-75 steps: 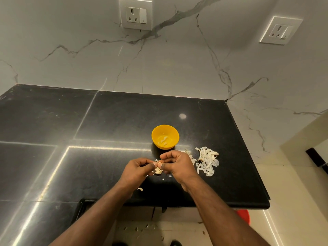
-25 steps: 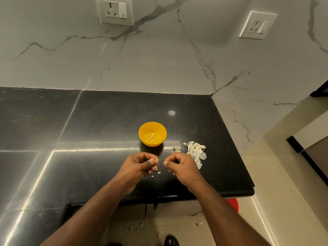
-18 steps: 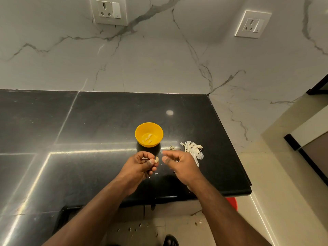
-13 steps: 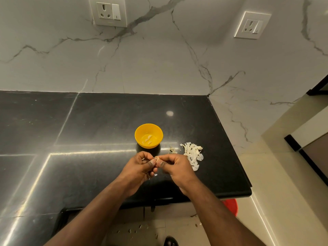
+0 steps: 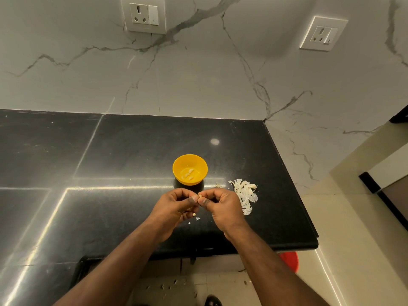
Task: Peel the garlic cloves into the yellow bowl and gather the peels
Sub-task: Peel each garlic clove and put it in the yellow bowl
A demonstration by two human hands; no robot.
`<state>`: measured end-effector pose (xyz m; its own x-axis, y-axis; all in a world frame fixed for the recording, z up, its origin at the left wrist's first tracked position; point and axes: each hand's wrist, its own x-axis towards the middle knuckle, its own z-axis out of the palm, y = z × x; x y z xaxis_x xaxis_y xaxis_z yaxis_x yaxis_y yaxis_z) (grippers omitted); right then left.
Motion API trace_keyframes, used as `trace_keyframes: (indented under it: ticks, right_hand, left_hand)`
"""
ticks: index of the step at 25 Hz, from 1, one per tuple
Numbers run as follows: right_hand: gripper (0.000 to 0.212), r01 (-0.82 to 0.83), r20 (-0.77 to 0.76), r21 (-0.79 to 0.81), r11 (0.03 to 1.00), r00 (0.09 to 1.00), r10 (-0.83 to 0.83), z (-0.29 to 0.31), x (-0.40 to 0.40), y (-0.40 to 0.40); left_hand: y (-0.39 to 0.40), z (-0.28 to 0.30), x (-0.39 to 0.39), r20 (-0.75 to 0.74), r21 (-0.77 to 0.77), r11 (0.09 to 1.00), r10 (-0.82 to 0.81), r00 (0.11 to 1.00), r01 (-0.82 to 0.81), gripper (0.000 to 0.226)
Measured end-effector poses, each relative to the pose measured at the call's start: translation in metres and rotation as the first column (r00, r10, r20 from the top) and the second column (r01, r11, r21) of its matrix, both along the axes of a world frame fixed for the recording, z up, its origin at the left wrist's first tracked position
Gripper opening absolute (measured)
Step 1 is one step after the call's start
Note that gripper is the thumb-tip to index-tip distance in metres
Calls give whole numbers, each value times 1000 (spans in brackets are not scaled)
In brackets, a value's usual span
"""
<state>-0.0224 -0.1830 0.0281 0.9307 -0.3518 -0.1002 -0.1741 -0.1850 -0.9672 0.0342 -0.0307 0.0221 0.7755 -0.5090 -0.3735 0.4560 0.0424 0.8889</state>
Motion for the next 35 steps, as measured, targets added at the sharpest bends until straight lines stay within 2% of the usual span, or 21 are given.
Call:
trace_keyframes:
  ticks: [4,8,19,28,32,35]
  right_hand:
    - [8,0,30,-44,999,1000,1,2,1,6]
    - [18,-69,11,22,997,998,69,2,3,6]
    - [20,-17,39,-68,998,999,19,1,6,9]
    - [24,33,8,194,980,999,-35,5,4,14]
    - [8,-1,-48,274,962,999,15,9,5,11]
    - [6,34,-66,274,961,998,-16,10,7,9]
  left_hand:
    - [2,3,0,-39,-29,999,39,999,-40,7]
    - [6,5,4,-34,-20,998,57,998,-57,9]
    - [11,5,6,-20,-35,999,25,999,-26,11]
    - [12,1,8,48,-36,999,28,998,-26,16]
    - [11,-1,8,148,32,999,34,988,-39,12]
    - [11,-1,6,211,66,998,2,978,-16,11]
